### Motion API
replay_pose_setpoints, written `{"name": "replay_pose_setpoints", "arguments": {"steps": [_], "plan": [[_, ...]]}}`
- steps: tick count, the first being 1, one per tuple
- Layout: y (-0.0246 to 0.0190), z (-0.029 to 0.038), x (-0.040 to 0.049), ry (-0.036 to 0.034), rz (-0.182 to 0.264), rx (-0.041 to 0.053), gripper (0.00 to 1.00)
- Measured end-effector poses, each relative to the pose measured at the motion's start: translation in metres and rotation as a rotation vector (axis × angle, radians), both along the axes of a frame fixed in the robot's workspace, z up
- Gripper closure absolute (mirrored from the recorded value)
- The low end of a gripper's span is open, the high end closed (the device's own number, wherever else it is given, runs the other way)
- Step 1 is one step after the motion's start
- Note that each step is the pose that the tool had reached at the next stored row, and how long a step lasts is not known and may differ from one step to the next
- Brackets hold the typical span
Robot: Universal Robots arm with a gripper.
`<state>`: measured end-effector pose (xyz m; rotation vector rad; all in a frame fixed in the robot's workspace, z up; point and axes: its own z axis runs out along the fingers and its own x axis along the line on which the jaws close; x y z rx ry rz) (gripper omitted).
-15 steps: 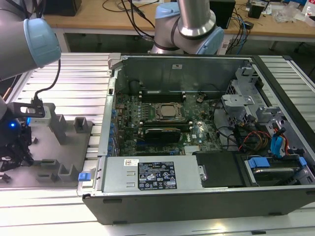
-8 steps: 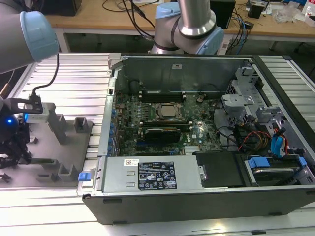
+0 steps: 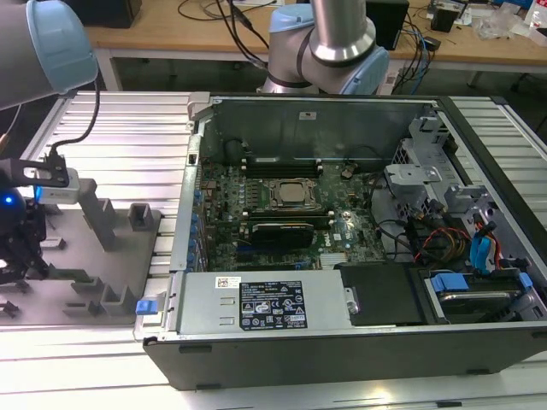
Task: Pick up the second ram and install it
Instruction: 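Pick up the second ram and move it above second insertion slot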
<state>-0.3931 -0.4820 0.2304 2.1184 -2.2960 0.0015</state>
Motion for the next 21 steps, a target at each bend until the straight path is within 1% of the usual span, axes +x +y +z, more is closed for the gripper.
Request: {"name": "replay_pose_setpoints", "arguments": {"steps": [4,10,12,21], "plan": [[0.0008,0.0064,0.0,0.0,0.0,-0.0026,0.87],[0.0016,0.0132,0.0,0.0001,0.0,-0.0058,0.87],[0.0022,0.018,0.0,0.0,0.0,-0.0081,0.87],[0.0036,0.0327,0.0,0.0001,0.0,-0.0146,0.87]]}}
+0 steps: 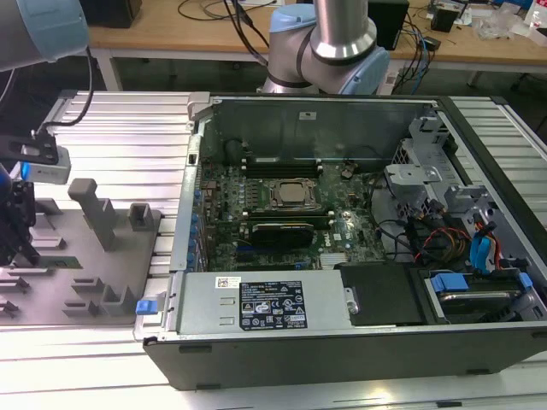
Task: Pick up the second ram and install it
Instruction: 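Pick up the second ram and move it above second insertion slot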
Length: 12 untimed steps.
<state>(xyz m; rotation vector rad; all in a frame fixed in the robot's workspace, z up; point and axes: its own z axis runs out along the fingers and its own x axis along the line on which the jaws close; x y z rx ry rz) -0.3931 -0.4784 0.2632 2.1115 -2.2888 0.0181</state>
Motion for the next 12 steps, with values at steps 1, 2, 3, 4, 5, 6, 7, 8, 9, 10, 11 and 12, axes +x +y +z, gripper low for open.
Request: {"name": "replay_pose_setpoints", "arguments": {"steps": [1,2,3,4,5,6,7,8,9,10,11,12], "plan": [[0.0001,0.0013,0.0,-0.0001,0.0,-0.0005,0.87],[0.0003,0.0035,0.0,-0.0001,0.0,-0.0012,0.87],[0.0006,0.0062,0.0,-0.0001,0.0,-0.0024,0.87],[0.0009,0.0084,0.0,-0.0001,0.0,-0.0033,0.87],[0.001,0.0101,0.0001,-0.0001,0.0,-0.0038,0.87],[0.0011,0.0111,0.0,-0.0001,0.0,-0.0043,0.87],[0.0012,0.0125,0.0,-0.0001,0.0,-0.0048,0.87],[0.0013,0.0137,0.0,0.0,0.0,-0.0053,0.87],[0.0015,0.0152,0.0,-0.0001,0.0,-0.0058,0.87],[0.0017,0.0164,0.0,-0.0001,0.0,-0.0062,0.87],[0.002,0.0188,0.0,0.0,0.0,-0.0074,0.87],[0.0022,0.0202,0.0,-0.0001,0.0,-0.0081,0.87]]}}
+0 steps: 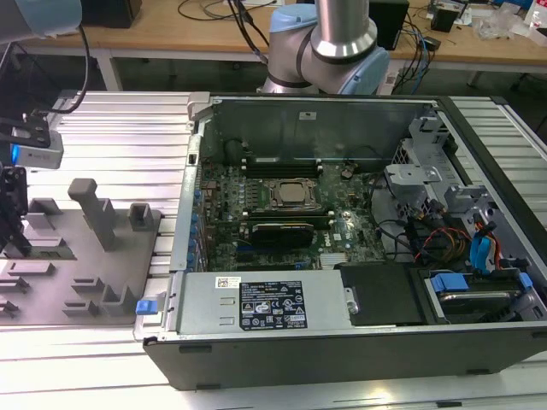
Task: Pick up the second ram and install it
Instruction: 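Pick up the second ram and move it above second insertion slot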
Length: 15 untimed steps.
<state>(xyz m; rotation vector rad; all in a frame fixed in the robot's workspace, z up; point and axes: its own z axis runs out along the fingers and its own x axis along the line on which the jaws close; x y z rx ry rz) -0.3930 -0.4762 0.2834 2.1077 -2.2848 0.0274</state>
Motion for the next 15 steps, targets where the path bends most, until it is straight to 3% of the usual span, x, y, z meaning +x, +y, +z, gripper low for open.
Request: {"name": "replay_pose_setpoints", "arguments": {"steps": [15], "plan": [[0.0031,0.0282,0.0,0.0,0.0,-0.0118,0.87]]}}
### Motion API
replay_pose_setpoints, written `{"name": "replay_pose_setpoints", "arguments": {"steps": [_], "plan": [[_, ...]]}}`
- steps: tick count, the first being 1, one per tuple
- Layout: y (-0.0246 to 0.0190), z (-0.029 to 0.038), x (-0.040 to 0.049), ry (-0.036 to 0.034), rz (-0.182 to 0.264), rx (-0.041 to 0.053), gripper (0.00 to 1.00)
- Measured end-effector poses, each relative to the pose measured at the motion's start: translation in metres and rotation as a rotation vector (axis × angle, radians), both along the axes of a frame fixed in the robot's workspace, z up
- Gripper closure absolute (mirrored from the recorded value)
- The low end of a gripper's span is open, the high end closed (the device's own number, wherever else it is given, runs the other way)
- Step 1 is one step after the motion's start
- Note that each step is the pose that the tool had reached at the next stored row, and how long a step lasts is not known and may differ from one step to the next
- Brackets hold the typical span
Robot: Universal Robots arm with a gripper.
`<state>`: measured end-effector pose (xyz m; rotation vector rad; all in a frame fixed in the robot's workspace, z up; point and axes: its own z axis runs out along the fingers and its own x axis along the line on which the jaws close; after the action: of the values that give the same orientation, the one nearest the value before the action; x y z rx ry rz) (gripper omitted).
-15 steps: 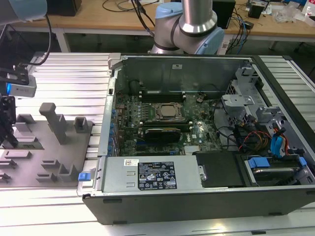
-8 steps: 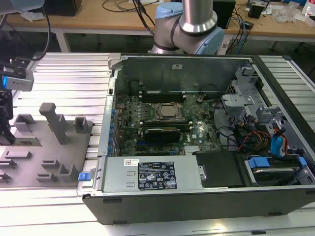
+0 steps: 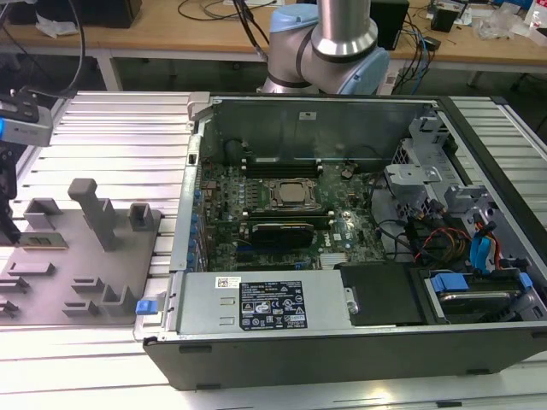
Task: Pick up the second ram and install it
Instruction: 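Pick up the second ram and move it above second insertion slot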
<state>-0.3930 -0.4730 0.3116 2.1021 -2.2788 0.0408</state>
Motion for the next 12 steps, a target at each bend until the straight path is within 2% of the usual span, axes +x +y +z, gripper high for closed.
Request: {"name": "replay_pose_setpoints", "arguments": {"steps": [4,6,12], "plan": [[0.0003,0.0046,0.0,0.0,0.0,-0.0015,0.87],[0.0008,0.0101,0.0001,0.0001,0.0,-0.003,0.87],[0.0017,0.0196,0.0001,0.0,0.0,-0.0059,0.87]]}}
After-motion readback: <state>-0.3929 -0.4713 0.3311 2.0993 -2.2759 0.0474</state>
